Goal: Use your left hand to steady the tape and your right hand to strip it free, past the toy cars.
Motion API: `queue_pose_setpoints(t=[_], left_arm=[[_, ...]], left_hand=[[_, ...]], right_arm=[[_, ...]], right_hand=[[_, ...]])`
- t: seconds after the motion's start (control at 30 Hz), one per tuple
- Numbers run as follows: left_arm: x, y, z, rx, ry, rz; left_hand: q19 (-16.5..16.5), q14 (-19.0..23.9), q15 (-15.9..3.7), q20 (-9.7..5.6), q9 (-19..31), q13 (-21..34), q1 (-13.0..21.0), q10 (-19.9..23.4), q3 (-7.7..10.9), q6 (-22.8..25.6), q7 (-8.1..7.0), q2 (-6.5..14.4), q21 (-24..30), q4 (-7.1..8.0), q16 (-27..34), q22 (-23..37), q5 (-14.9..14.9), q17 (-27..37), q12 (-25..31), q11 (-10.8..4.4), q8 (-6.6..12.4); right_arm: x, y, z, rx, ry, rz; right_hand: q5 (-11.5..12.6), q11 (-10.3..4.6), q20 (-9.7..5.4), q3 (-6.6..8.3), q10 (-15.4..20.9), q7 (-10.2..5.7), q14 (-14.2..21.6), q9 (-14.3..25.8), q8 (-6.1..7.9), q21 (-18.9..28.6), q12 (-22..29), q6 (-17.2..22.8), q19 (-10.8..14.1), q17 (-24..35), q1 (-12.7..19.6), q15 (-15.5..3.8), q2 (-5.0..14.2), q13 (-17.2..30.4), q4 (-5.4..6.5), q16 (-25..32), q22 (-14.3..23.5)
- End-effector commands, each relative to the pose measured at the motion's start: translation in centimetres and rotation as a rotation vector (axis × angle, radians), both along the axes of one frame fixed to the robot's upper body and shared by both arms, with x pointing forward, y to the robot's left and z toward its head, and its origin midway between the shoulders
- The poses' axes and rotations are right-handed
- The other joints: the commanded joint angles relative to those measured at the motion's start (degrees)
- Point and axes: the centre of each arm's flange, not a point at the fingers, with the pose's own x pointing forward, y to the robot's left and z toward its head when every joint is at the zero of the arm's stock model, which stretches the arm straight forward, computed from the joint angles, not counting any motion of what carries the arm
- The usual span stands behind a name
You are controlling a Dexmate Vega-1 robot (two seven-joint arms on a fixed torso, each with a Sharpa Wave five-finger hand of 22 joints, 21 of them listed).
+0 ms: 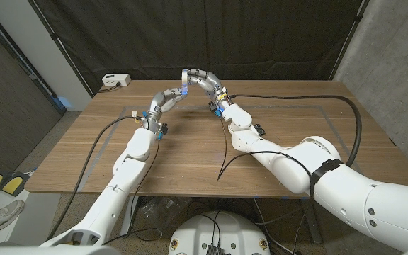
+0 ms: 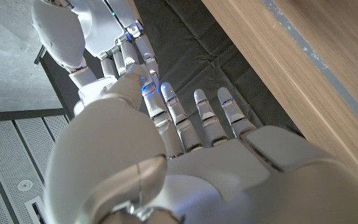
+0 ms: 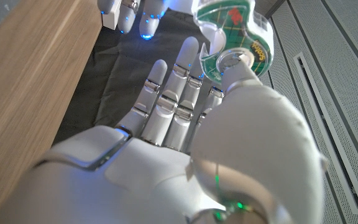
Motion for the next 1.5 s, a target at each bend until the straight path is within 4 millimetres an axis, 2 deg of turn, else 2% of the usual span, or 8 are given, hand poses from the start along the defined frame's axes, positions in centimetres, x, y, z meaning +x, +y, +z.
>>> queue_pose_setpoints(t=[0.03, 0.13, 0.37, 1.0, 1.5], left_arm=[[-0.1, 0.1, -0.2, -0.030, -0.019, 0.033], [0.0, 0.1, -0.3, -0.023, -0.022, 0.044], [-0.2, 0.3, -0.2, -0.022, -0.046, 0.088], [0.9, 0.5, 0.3, -0.006, -0.022, 0.075], [1.3, 0.6, 0.3, -0.007, -0.009, 0.078]], left_hand=[[-0.1, 0.4, -6.20, -0.90, 0.7, 0.1, 1.4, -0.2, 0.99, 1.3, 2.70, 1.0, 0.5, -0.50, -0.3, 0.1, 0.0, -0.1, 0.2, -0.08, 0.11], [-0.3, 0.3, -6.36, -1.12, 0.8, 0.2, 2.4, -0.5, 1.64, 1.7, 3.97, 1.1, 0.6, -0.92, -0.7, 0.1, 0.2, -0.2, 0.2, 0.00, -0.11], [-0.4, 0.2, -6.59, -1.44, 0.8, 0.3, 3.4, -0.8, 2.15, 2.3, 5.10, 1.2, 0.8, -1.23, -1.1, 0.1, 0.3, -0.4, 0.3, 0.02, -0.29], [-0.4, 0.0, -6.87, -2.18, 0.8, 0.5, 4.1, -0.6, 2.28, 4.1, 5.58, 0.4, 1.3, -1.36, -1.8, 0.1, 0.4, -0.6, 0.8, 0.07, -0.39], [-0.4, -0.1, -7.03, -2.75, 0.7, 0.7, 4.9, -0.2, 2.75, 5.4, 7.19, -0.6, 1.7, -1.58, -2.3, 0.0, 0.3, -0.8, 1.3, 0.03, -0.60]], right_arm=[[0.4, 0.1, 0.2, 0.039, 0.072, 0.105], [0.7, 0.1, 0.2, 0.050, 0.103, 0.138], [1.4, -0.2, 0.1, 0.069, 0.166, 0.176], [3.0, -0.6, 0.5, 0.100, 0.274, 0.106], [3.7, -1.0, 1.2, 0.176, 0.361, 0.179]], right_hand=[[0.2, -6.64, -2.57, 0.58, 7.7, -1.64, 0.4, 0.3, 0.23, 0.5, 2.5, 5.6, -0.3, 0.1, 1.4, -4.18, 1.59, 8.1, 0.29, -0.2, 0.0], [0.2, -6.57, -2.59, 0.59, 7.8, -1.56, 0.5, 0.3, 0.27, 0.7, 2.5, 5.7, -0.2, 0.2, 1.4, -4.19, 1.55, 8.1, 0.27, -0.2, 0.0], [0.2, -6.37, -2.64, 0.62, 8.1, -1.32, 0.9, 0.3, 0.35, 1.2, 2.5, 6.1, 0.1, 0.2, 1.3, -4.17, 1.37, 8.1, 0.22, -0.2, -0.1], [0.1, -6.24, -2.63, 0.78, 8.3, -1.25, 1.5, 0.2, 0.24, 2.0, 2.2, 6.3, -0.2, 0.4, 1.3, -4.16, 1.03, 8.4, 0.16, -0.4, -0.3], [0.0, -6.16, -2.66, 0.93, 8.5, -1.32, 1.5, 0.2, 0.12, 2.6, 2.1, 6.4, -0.3, 0.4, 1.2, -4.14, 0.89, 8.6, 0.21, -0.7, -0.5]])
